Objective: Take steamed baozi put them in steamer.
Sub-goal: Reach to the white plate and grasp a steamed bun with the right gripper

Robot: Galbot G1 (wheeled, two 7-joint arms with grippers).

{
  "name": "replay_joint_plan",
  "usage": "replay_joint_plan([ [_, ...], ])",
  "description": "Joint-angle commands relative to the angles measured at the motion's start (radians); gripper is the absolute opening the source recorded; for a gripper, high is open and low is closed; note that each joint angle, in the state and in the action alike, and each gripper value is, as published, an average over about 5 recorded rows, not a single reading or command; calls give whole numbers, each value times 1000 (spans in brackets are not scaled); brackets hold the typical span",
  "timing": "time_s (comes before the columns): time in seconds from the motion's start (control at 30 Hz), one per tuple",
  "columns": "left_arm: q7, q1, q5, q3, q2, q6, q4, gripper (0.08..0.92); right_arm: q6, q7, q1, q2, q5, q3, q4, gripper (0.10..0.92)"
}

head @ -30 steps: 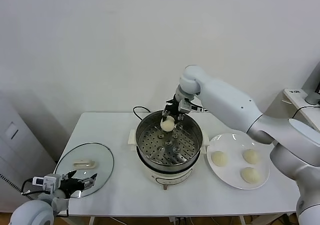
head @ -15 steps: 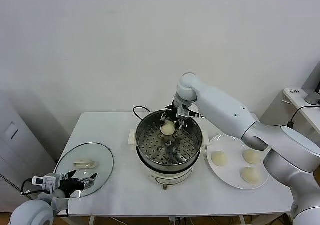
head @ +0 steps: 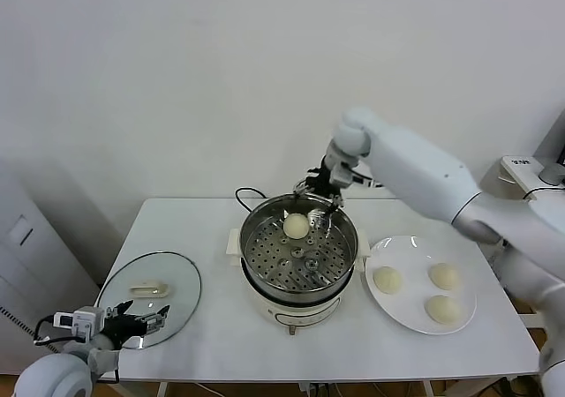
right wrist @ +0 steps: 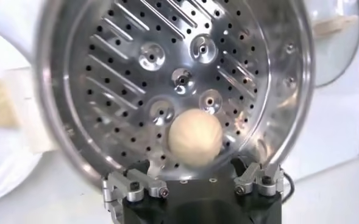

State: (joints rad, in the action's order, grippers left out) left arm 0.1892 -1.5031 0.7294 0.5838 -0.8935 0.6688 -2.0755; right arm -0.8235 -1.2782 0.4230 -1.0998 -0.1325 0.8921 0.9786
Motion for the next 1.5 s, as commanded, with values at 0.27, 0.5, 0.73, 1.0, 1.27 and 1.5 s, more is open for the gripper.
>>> replay_joint_plan([
  [0.27,2,-1,4,8,-6,-2,2,823,708,-52,243,253,579,465,57,823],
  [0.5,7,5,4,9,-9,-3,3,823,747,-20,178,335,573,464,90,823],
  [0.73,8,8,4,9,-10,-1,-1,823,756,16,51,355,507,388,64,823],
  [1.0,10,3,4,13,-14,-1,-1,823,756,64,-99,345,423,284,24,823],
  [1.27,12,2,3,13,-20,2,-4,823,750,80,-220,332,355,203,2,823],
  [1.5,12,0,0,12,-23,3,-3,823,737,83,-288,307,305,140,-35,823],
])
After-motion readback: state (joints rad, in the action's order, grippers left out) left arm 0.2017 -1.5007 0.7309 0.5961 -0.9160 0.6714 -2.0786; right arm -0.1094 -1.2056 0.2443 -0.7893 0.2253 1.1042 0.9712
